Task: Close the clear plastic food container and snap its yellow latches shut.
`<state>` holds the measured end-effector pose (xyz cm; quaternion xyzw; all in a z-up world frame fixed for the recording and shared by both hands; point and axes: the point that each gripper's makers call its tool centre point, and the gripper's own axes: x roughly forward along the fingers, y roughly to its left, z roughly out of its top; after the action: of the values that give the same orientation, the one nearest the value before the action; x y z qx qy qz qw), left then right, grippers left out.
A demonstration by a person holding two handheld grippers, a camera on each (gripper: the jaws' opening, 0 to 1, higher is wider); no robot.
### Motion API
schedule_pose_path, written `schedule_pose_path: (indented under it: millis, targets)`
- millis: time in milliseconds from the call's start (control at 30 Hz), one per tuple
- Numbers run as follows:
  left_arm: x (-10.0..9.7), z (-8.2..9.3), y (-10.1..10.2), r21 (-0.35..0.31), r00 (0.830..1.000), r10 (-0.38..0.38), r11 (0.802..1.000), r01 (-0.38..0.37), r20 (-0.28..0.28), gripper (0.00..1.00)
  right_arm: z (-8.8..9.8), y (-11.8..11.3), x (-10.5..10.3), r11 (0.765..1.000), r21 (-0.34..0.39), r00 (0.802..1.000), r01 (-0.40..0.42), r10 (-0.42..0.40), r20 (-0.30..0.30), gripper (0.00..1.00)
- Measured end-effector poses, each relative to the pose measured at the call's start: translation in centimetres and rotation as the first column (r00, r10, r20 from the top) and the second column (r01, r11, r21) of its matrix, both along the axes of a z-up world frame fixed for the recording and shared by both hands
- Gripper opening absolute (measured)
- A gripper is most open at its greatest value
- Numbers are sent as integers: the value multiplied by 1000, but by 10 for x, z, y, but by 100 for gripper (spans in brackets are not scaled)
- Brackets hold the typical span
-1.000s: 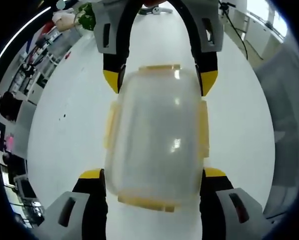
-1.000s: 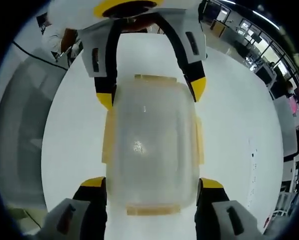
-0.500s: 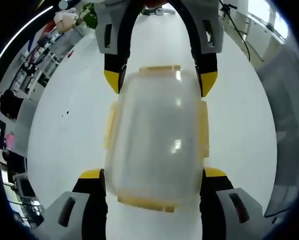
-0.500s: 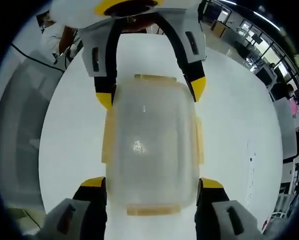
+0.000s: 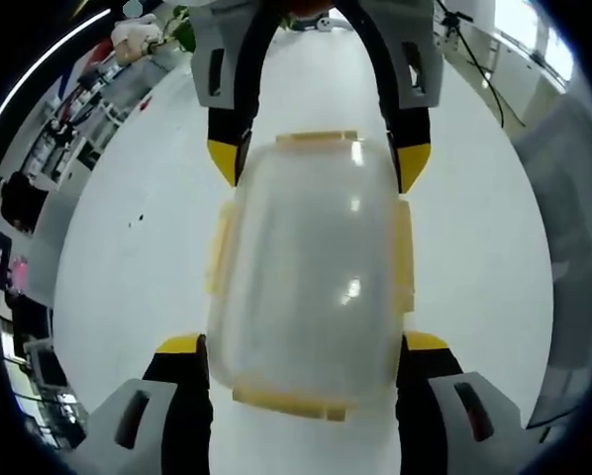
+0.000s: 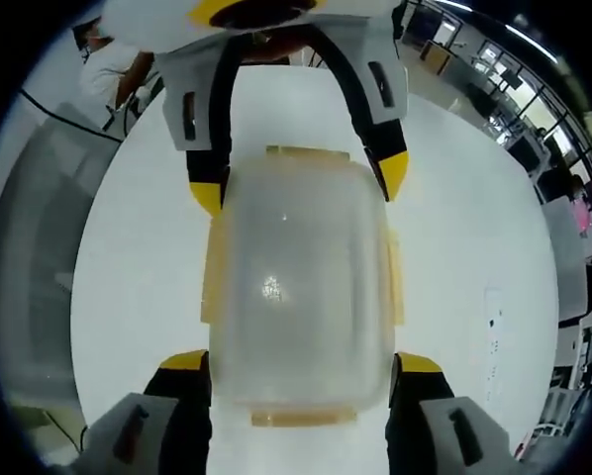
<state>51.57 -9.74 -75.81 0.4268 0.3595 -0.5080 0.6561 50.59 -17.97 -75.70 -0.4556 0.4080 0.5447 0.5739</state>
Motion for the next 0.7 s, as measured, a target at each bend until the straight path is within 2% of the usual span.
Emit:
schedule_pose_path:
  millis: [700]
  targets:
    - [5,1,2,17,1000,-4,1000,3,11,75,1,1,5,1000,8,1000,4,-4,12,73]
